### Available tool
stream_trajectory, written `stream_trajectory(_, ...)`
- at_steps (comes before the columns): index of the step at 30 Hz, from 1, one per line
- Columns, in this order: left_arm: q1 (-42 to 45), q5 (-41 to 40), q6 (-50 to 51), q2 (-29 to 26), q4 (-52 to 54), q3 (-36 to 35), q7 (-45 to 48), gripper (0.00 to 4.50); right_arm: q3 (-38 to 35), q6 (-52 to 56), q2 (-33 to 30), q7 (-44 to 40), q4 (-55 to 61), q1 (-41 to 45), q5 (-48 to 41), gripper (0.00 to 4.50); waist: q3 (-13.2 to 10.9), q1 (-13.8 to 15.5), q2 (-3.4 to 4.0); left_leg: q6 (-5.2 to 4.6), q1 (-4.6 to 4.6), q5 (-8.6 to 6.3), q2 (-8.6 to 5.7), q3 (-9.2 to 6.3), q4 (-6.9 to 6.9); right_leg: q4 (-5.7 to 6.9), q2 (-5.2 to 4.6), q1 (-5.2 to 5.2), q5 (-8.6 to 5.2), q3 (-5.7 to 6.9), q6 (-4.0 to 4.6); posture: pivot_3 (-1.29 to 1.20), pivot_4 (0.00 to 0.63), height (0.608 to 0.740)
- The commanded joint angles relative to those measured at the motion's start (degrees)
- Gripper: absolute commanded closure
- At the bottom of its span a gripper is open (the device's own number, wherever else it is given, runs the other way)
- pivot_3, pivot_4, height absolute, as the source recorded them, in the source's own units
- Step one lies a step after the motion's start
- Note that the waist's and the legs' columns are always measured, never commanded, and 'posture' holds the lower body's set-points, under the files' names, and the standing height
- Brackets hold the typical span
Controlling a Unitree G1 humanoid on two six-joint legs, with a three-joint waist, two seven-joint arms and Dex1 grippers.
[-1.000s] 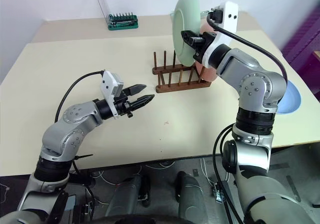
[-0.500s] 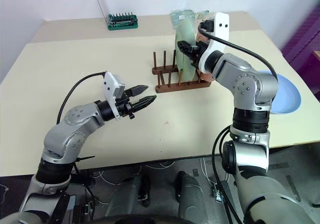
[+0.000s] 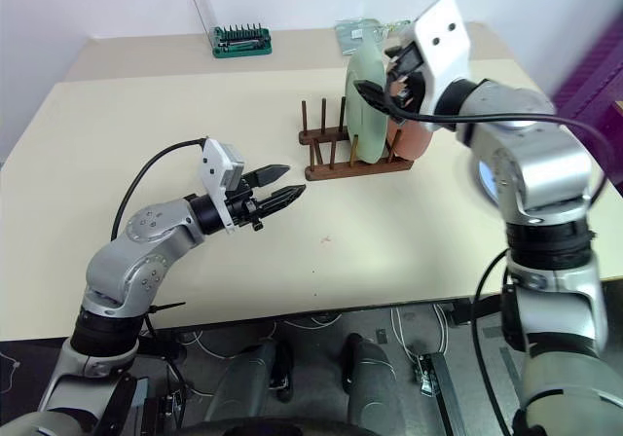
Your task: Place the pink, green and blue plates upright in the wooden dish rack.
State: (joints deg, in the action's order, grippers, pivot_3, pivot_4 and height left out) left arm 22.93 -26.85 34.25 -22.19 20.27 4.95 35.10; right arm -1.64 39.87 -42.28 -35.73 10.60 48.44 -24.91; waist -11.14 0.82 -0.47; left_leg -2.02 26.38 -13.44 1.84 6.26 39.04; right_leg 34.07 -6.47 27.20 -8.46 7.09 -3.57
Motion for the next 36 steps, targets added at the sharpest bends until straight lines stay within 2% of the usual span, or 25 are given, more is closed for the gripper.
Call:
stream_trajectory(1, 1.2, -0.5, -1.3, -0.1, 0.9, -0.4, 1.3, 1.97, -11.6, -1.5, -8.7, -8.8, 2.1, -3.4, -4.5, 1.24, 0.0, 0.3, -0.02, -0.01, 0.02, -0.01, -0.01, -0.04, 0.01, -0.03, 0.0, -0.02, 0.0, 0.01, -0.01, 0.0, 0.15, 0.73)
stream_trajectory(3, 1.3, -0.9, -1.2, -0.2, 0.9, 0.0, 2.4, 1.97, -15.0, -0.8, -14.3, -10.7, -1.4, -8.4, -2.8, 1.24, 0.0, 1.1, -0.07, -0.07, 0.01, -0.04, -0.03, -0.07, 0.09, -0.09, -0.02, -0.12, -0.03, 0.04, -0.01, 0.0, 0.15, 0.73)
stream_trajectory(5, 1.4, -1.4, -1.1, -0.2, 0.9, 0.2, 3.3, 1.97, -16.4, -1.0, -16.9, -12.4, -2.6, -12.5, -2.8, 1.24, 0.0, 1.3, -0.06, -0.12, -0.04, -0.09, -0.04, 0.0, 0.14, -0.19, -0.07, -0.19, -0.01, 0.04, -0.02, 0.0, 0.15, 0.73)
stream_trajectory(7, 1.5, -2.4, -0.6, -0.5, 1.4, 1.5, 6.1, 1.97, -17.3, -3.4, -19.5, -15.9, -2.6, -24.2, 0.2, 1.24, 0.1, 1.3, -0.09, -0.1, -0.08, -0.1, -0.02, 0.05, 0.14, -0.22, -0.08, -0.2, 0.03, 0.03, -0.03, 0.0, 0.15, 0.73)
stream_trajectory(9, 1.9, -2.6, -0.7, -0.5, 1.1, 2.4, 7.6, 1.97, -16.0, -3.9, -19.1, -12.3, -5.7, -29.3, 4.1, 1.24, 0.1, 1.4, -0.06, -0.08, -0.14, -0.11, 0.04, -0.09, 0.11, -0.29, 0.0, -0.34, -0.01, 0.14, -0.03, 0.0, 0.15, 0.73)
stream_trajectory(14, 2.9, -1.7, -1.1, 0.3, -0.1, 2.8, 8.0, 1.97, -8.1, -6.8, -16.8, -3.8, -14.1, -30.7, 14.5, 1.24, 0.1, 1.0, 0.29, -0.1, -0.13, -0.09, 0.0, 0.07, 0.13, -0.29, -0.06, -0.23, 0.1, 0.07, -0.02, 0.0, 0.15, 0.73)
stream_trajectory(17, 3.1, -1.5, -1.1, 0.4, -0.2, 3.0, 8.1, 1.97, -2.4, -11.8, -14.8, -0.7, -21.7, -27.9, 20.8, 1.24, 0.1, 1.0, 0.29, -0.1, -0.14, -0.08, 0.0, 0.03, 0.12, -0.29, 0.0, -0.23, 0.09, 0.08, -0.01, 0.0, 0.15, 0.73)
stream_trajectory(21, 3.0, -1.3, -1.1, 0.4, -0.2, 3.1, 7.9, 1.97, 0.3, -16.2, -11.8, 1.9, -32.1, -23.5, 24.6, 1.24, 0.1, 1.0, 0.29, -0.11, -0.12, -0.07, -0.02, 0.04, 0.13, -0.29, -0.01, -0.24, 0.1, 0.06, -0.02, 0.0, 0.15, 0.73)
stream_trajectory(24, 2.3, -1.2, -0.8, 0.1, 0.8, 2.8, 7.4, 1.97, 2.8, -20.6, -11.0, 3.6, -40.4, -20.9, 28.2, 2.1, 0.1, 1.1, 0.26, -0.12, -0.15, -0.07, -0.03, 0.01, 0.19, -0.29, -0.01, -0.33, 0.1, 0.07, -0.03, 0.0, 0.15, 0.73)
stream_trajectory(28, 1.2, -1.5, -0.4, -0.3, 2.0, 2.4, 6.6, 1.97, 3.3, -23.8, -11.1, 3.6, -42.1, -19.1, 29.9, 4.19, 0.1, 1.4, 0.26, -0.12, -0.18, -0.07, -0.05, -0.03, 0.19, -0.3, -0.02, -0.39, 0.09, 0.07, -0.04, 0.0, 0.15, 0.73)
stream_trajectory(29, 0.9, -1.6, -0.4, -0.4, 2.2, 2.3, 6.5, 1.97, 2.9, -23.8, -10.9, 3.5, -41.5, -18.9, 29.8, 4.48, 0.1, 1.3, 0.26, -0.12, -0.18, -0.07, -0.05, -0.04, 0.19, -0.31, -0.02, -0.41, 0.09, 0.07, -0.04, 0.0, 0.15, 0.73)
stream_trajectory(33, 0.4, -1.6, -0.3, -0.6, 2.5, 2.4, 6.2, 1.97, 2.5, -26.0, -11.9, 4.9, -38.0, -18.0, 31.5, 4.48, 0.1, 1.1, 0.29, -0.12, -0.21, -0.07, -0.03, -0.04, 0.19, -0.29, 0.0, -0.41, 0.09, 0.07, -0.04, 0.0, 0.15, 0.73)
stream_trajectory(36, 0.1, -1.7, -0.3, -0.9, 2.3, 1.7, 5.9, 1.97, -0.5, -30.7, -11.3, 8.9, -33.3, -13.2, 31.4, 4.48, 0.0, 0.7, 0.43, -0.1, -0.21, -0.06, -0.03, 0.01, 0.19, -0.27, 0.01, -0.37, 0.09, 0.05, -0.05, 0.0, 0.15, 0.73)
